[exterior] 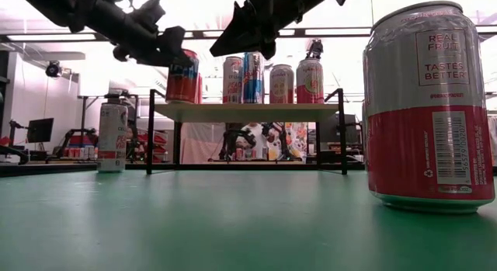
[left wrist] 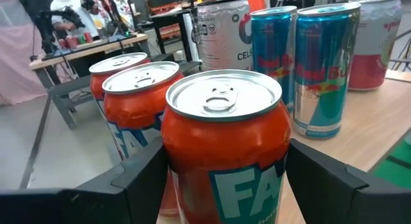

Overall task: Place canned beverage on shelf
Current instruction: Put the orange soda can on the shelf aligned with other orange soda cans

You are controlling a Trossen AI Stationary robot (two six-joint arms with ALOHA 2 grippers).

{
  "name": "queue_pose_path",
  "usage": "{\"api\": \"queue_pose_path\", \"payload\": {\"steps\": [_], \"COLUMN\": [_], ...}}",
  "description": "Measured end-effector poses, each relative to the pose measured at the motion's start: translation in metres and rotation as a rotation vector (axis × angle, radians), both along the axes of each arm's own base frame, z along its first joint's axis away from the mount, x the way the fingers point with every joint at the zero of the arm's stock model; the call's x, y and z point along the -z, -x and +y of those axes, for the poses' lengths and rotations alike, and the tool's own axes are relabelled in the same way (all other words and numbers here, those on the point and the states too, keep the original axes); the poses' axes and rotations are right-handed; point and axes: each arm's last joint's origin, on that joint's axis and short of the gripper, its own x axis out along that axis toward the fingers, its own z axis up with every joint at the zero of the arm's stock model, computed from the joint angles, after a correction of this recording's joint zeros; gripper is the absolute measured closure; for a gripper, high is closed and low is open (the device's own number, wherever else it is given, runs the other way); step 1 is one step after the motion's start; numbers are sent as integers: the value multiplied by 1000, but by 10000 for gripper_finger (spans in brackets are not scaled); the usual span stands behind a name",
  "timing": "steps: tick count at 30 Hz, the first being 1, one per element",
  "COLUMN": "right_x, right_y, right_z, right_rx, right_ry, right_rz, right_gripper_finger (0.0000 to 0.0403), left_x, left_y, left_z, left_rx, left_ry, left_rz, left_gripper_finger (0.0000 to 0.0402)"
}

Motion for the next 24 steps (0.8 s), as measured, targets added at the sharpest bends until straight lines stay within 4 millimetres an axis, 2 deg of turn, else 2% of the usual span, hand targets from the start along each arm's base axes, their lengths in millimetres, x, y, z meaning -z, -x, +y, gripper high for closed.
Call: {"api": "queue_pose_path", "payload": {"steps": [7,16,24], "right_x": [0,0,0], "right_y": [0,0,0], "right_z": [0,0,0], "right_rx": [0,0,0], "right_ry": [0,0,0], "right_rz": [0,1,1], "right_gripper_finger": [394,394,394], "left_x": [0,0,-1], "left_y": [-1,-1,1], "left_z": [0,0,0], "left_rx": [8,8,9], "left_ry": [27,32,31], "left_rz": [-39,-45,-51], "left_gripper_finger": [138,94,86]}}
